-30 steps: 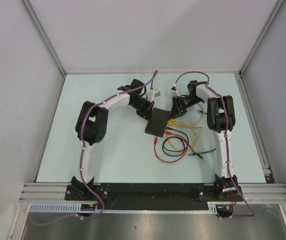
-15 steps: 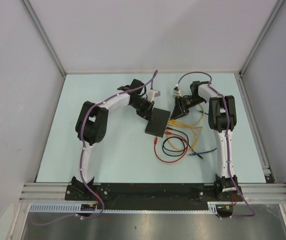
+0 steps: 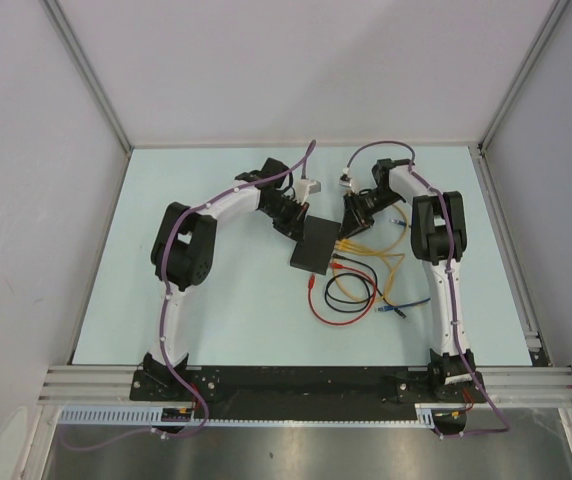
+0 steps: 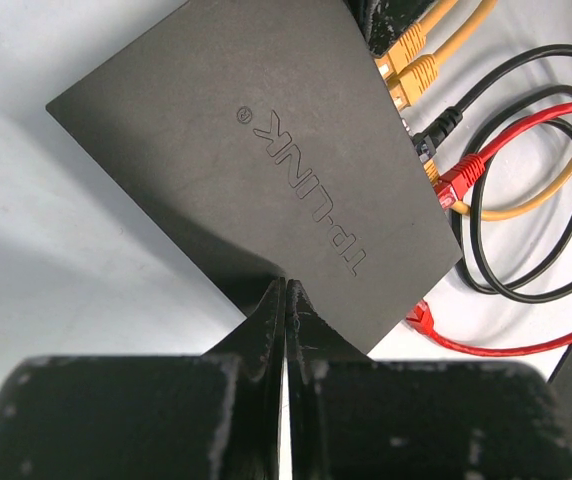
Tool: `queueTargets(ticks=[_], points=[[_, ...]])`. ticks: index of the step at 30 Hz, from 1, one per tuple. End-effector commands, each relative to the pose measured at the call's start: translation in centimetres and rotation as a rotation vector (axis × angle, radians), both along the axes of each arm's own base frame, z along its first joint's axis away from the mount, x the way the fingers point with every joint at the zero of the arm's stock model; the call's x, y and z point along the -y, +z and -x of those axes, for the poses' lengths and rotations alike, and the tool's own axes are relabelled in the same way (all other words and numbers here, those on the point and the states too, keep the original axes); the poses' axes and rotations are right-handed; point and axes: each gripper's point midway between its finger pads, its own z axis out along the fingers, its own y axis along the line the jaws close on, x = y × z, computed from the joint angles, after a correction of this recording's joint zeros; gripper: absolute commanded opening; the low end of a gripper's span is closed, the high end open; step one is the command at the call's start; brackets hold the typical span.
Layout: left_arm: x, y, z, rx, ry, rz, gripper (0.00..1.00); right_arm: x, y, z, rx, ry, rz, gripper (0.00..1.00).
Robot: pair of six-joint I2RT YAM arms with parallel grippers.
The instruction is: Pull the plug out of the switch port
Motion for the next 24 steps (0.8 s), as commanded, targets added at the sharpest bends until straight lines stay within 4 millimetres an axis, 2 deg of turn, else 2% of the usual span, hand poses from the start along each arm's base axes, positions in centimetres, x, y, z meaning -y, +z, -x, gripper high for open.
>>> queueTargets(ticks=[1,7,9,11,18,24], points=[[-0.2,-1.5,-0.4,0.03,-0.008,-0.059,0.01,1.0,-5.2,0.5,0.027,0.068,0.16,0.23],[-0.3,-1.5,-0.5,0.031,-0.008,-0.059,0.01,1.9,-5.5,0.5,0.061,0.091,0.218,0.09],[-0.3,-1.6,-0.6,0.033,-0.009,-0.061,0.01,2.7,-5.5,1.0,0.063,0.179,0.223,0.03],[-0.3,-1.6,-0.6,0.035,-0.009,-0.062,0.01,3.0,-4.8,1.7,0.01,0.216,0.223,0.02],[-0.3,-1.6,-0.5,0.038,-0.011,-0.057,0.01,5.0,-3.1,0.6,0.094,0.252,0.3,0.0],[-0.1,-1.5,-0.6,0.04,-0.015,-0.051,0.01,6.9,-2.0,1.2,0.117,0.328,0.32,0.0]])
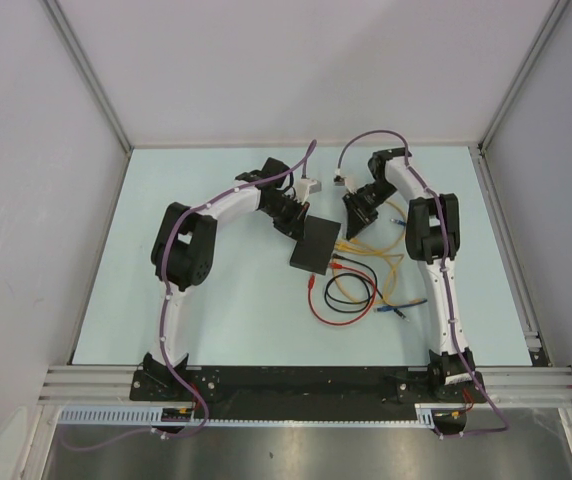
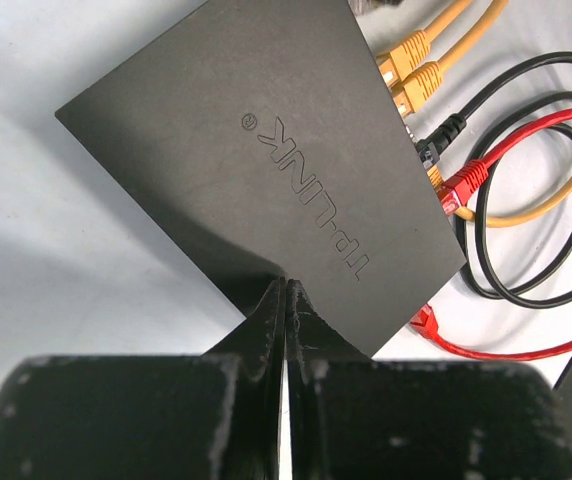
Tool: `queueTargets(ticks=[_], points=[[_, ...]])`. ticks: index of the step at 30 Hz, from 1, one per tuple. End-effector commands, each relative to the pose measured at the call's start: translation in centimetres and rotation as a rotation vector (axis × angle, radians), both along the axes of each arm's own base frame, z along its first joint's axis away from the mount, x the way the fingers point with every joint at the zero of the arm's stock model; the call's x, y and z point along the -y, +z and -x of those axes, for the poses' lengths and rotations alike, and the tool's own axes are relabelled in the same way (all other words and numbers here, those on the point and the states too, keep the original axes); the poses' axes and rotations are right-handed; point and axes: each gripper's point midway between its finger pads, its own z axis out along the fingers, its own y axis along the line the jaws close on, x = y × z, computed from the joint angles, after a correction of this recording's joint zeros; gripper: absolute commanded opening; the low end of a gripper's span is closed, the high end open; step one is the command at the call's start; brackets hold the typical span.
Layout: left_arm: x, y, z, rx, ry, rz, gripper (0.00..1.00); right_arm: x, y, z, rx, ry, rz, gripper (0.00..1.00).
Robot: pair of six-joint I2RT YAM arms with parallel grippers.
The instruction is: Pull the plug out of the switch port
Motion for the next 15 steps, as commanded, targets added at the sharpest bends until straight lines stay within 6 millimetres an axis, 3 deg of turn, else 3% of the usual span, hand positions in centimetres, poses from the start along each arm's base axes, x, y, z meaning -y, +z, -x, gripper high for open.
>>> queueTargets(ticks=[1,8,9,10,12,13,14,15], points=[[-0.2,-1.5,-0.4,0.024,-0.015,-0.045,0.01,4.5,-1.2,1.5,0.014,0.143,0.16,0.0],[0.0,-0.9,-0.5,0.028,-0.011,-0.03,0.01,5.4,1.3,-1.6,0.25,0.187,0.281,0.0],[0.0,-0.8,-0.5,0.026,-0.01,-0.028,0.01,5.6,1.8,-2.0,0.284,0.184,0.307,0.04],[0.0,-0.7,-0.6,0.025,-0.008,-0.025,0.01,5.9,2.1,-3.0,0.348,0.171,0.335,0.09],[0.0,-0.5,-0.6,0.017,-0.005,-0.013,0.0,6.1,4.9,-2.8,0.413,0.112,0.316,0.33],[0.1,-0.3,-0.7,0.017,-0.006,-0.006,0.0,5.9,6.3,-4.4,0.496,0.049,0.254,0.42],[0.2,-0.2,-0.7,0.017,-0.008,-0.001,0.0,6.3,8.8,-3.4,0.522,-0.042,0.212,0.55],[0.2,-0.1,-0.8,0.02,-0.006,0.0,0.0,6.6,10.1,-3.7,0.552,-0.108,0.176,0.59]])
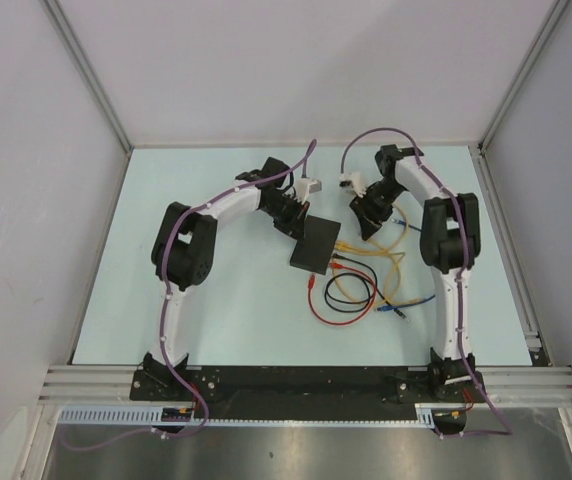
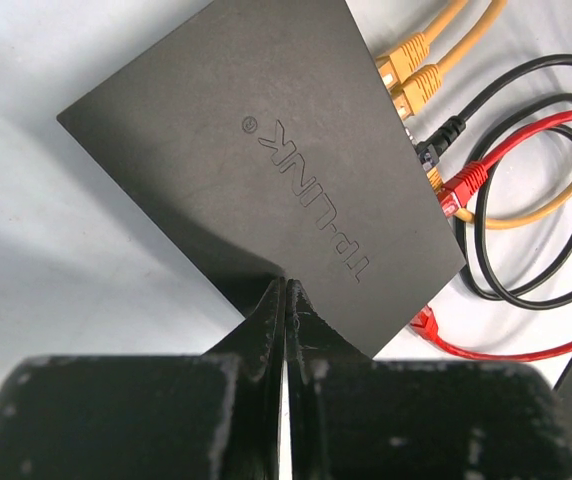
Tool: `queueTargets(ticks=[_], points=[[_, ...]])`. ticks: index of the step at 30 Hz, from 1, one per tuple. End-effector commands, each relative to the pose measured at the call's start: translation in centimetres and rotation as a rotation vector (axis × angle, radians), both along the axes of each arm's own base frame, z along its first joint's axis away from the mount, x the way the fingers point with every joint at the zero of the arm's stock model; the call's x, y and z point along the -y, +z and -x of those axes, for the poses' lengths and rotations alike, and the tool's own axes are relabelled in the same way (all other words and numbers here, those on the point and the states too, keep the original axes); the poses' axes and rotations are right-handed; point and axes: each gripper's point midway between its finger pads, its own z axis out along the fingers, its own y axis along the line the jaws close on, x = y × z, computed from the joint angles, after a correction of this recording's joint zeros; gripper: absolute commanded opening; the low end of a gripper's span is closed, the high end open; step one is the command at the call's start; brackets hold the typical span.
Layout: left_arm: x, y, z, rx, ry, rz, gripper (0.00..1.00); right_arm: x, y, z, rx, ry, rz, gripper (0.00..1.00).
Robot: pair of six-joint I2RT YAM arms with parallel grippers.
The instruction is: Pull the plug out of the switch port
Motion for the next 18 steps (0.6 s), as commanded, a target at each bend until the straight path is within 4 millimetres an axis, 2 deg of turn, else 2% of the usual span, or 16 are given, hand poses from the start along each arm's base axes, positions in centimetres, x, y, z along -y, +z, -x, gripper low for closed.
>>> queueTargets(ticks=[1,2,3,4,6,8,9,11,12,15,18], points=[[0.1,-0.2,-0.9,0.024,-0.006,-0.006,0.0,3.2,10.6,-5.6,0.433,-0.245,-0.147,0.62],[0.2,-0.1,-1.0,0.026,-0.003,-0.004,0.0,4.2,11.3,-4.7,0.421,-0.364,-0.159,0.66],[0.1,0.0,-1.1,0.027,-0.001,-0.001,0.0,5.5,11.8,-5.1,0.451,-0.425,-0.141,0.66],[0.2,0.2,-1.1,0.025,-0.002,0.005,0.0,7.0,11.6,-4.6,0.43,-0.49,-0.122,0.65],[0.4,0.6,-1.1,0.021,0.003,0.016,0.01,10.5,9.6,-2.0,0.356,-0.627,-0.022,0.65],[0.5,0.9,-1.2,0.017,0.006,0.026,0.01,12.5,8.3,0.3,0.309,-0.677,0.025,0.65],[0.5,0.9,-1.3,0.016,0.009,0.026,0.01,13.1,6.5,3.0,0.236,-0.707,0.079,0.65],[0.6,0.9,-1.4,0.018,0.011,0.028,0.01,14.0,4.9,5.6,0.157,-0.762,0.116,0.65],[0.6,1.0,-1.5,0.018,0.013,0.03,0.02,13.9,4.0,7.5,0.113,-0.78,0.121,0.64],[0.7,1.0,-1.5,0.021,0.014,0.033,0.02,12.4,2.6,10.2,0.025,-0.744,0.101,0.61],[0.5,1.2,-1.3,0.02,0.009,0.028,0.02,10.3,2.1,10.7,-0.014,-0.7,0.063,0.61]])
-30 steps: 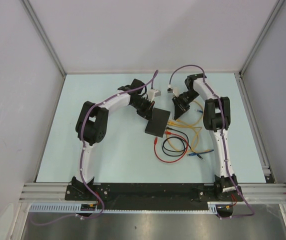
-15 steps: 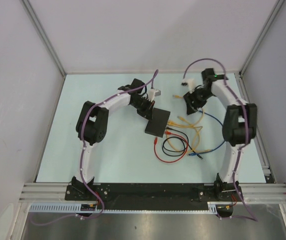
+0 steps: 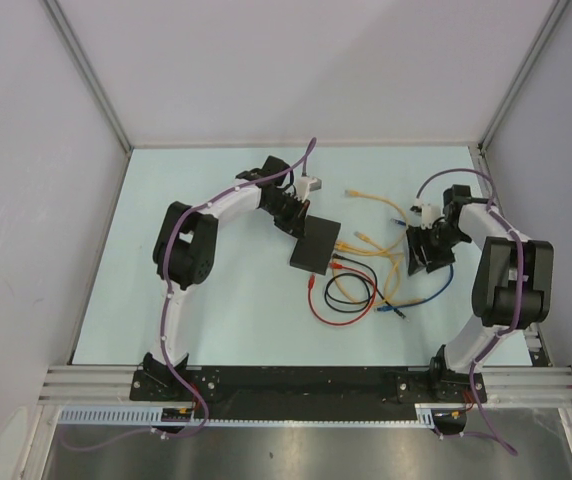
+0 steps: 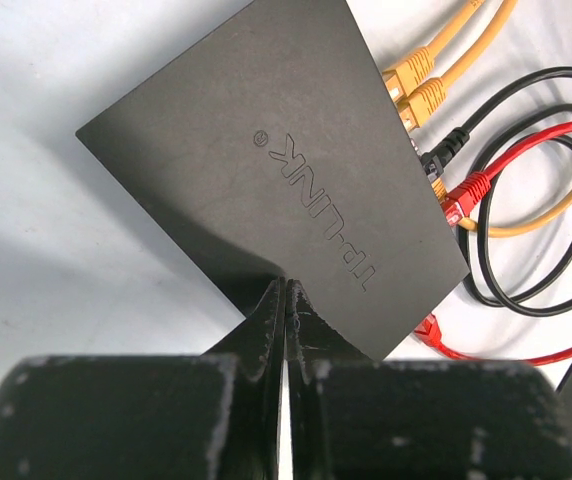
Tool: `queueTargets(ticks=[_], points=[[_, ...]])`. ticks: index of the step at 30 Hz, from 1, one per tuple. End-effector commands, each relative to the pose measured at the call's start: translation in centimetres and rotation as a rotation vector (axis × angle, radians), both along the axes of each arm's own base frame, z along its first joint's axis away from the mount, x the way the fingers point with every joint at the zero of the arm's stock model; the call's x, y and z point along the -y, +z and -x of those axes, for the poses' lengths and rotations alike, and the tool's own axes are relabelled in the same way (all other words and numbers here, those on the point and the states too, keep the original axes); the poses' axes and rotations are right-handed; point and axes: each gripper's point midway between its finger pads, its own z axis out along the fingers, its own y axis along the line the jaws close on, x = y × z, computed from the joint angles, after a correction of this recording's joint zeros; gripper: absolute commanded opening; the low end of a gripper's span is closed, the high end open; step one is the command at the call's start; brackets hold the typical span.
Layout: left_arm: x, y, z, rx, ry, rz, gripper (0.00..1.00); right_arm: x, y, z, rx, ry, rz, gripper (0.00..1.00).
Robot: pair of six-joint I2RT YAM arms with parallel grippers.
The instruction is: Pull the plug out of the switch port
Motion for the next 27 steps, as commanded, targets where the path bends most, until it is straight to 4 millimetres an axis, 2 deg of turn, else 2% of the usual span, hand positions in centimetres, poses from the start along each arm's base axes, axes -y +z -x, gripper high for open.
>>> queueTargets(ticks=[1,5,6,9,10,12,15,16,17,19,20,23,26,27], points=[[0.1,0.9,-0.5,0.014,0.002,0.018,0.02,-2.9,1.0,-0.6,0.028,0.03,-0.071,0.61],[-0.1,0.6,-0.3,0.01,0.003,0.011,0.03,-4.5,0.1,-0.6,0.002,0.05,-0.072,0.6],[-0.1,0.8,-0.3,0.014,0.003,0.013,0.03,-5.5,-0.3,-0.4,-0.011,0.076,-0.072,0.59],[-0.2,0.9,-0.4,0.022,0.005,0.006,0.03,-5.2,-1.4,-0.8,-0.025,0.026,0.0,0.55],[-0.2,1.0,-0.4,0.026,0.003,0.006,0.03,-4.4,-2.1,-1.2,-0.034,-0.036,0.049,0.54],[-0.3,1.0,-0.5,0.033,0.003,0.001,0.03,-4.0,-2.5,-1.2,-0.048,-0.078,0.072,0.52],[-0.4,0.9,-0.4,0.032,0.004,-0.005,0.03,-4.6,-3.8,-0.5,-0.101,-0.086,0.073,0.48],[-0.5,0.8,-0.3,0.03,0.002,-0.006,0.03,-4.7,-3.9,-0.6,-0.097,-0.079,0.075,0.45],[-0.5,0.8,-0.4,0.032,0.003,-0.007,0.03,-4.8,-4.2,-0.4,-0.099,-0.048,0.08,0.3],[-0.5,0.9,-0.4,0.033,0.004,-0.008,0.03,-5.1,-4.1,-0.3,-0.091,-0.01,0.097,0.15],[-0.5,0.8,-0.4,0.03,0.004,-0.009,0.04,-5.0,-3.6,-0.5,-0.07,0.025,0.098,0.05],[-0.4,1.0,-0.4,0.03,0.003,-0.004,0.03,-4.6,-2.0,0.3,-0.058,0.087,0.087,0.0],[-0.3,1.1,-0.4,0.028,0.002,0.0,0.04,-3.6,-0.6,1.4,-0.085,0.214,0.075,0.0],[-0.3,1.1,-0.4,0.027,0.004,0.003,0.04,-3.3,0.3,2.3,-0.129,0.31,0.062,0.0]])
